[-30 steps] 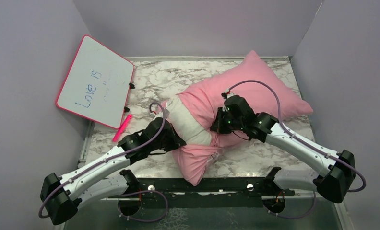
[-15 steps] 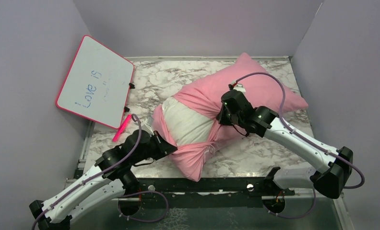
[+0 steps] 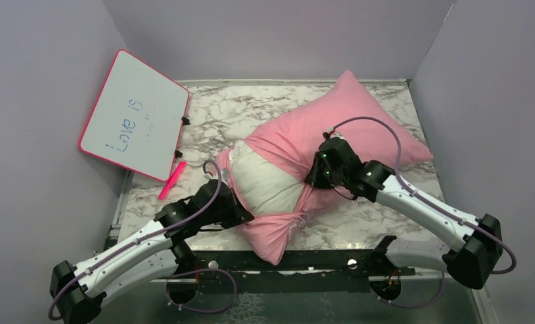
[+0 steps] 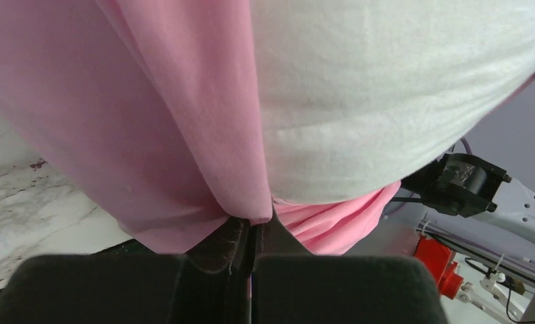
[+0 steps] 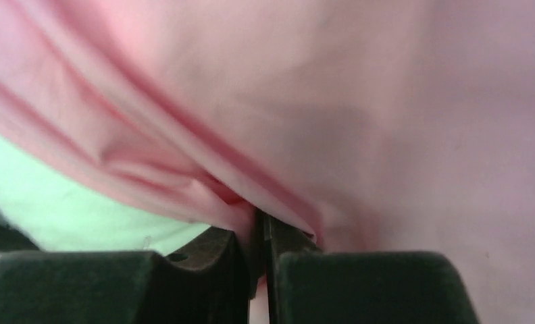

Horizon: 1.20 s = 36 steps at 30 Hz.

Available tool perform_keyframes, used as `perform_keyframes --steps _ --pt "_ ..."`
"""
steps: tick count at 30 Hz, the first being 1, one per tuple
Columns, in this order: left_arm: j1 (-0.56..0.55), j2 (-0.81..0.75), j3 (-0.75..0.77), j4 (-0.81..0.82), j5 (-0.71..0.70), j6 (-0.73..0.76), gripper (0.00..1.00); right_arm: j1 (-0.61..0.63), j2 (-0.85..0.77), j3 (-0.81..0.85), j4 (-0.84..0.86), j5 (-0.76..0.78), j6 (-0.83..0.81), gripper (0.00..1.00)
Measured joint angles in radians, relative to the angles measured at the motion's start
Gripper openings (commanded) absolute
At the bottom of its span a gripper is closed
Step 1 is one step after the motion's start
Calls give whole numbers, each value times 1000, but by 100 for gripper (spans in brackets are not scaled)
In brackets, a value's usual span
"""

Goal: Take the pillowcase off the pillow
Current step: Remove the pillow from the pillowcase.

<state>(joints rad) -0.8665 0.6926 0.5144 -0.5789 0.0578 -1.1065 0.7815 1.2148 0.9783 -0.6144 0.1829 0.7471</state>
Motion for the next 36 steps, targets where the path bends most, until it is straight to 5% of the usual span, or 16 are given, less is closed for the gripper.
perform_keyframes --steps 6,15,24,31,36 --pt "-2 49 -18 73 0 1 0 -13 -146 -44 23 -196 -88 47" --pt "-2 37 -34 108 0 3 0 32 -156 60 19 -364 -170 54" --pt "-2 -11 -61 118 -1 -8 0 332 15 195 -2 -189 -165 54" --pt "-2 -16 -61 118 -1 -9 0 435 118 218 -17 -68 -134 54" --pt "-2 -19 -61 118 -1 -9 0 442 213 244 -77 61 -30 71"
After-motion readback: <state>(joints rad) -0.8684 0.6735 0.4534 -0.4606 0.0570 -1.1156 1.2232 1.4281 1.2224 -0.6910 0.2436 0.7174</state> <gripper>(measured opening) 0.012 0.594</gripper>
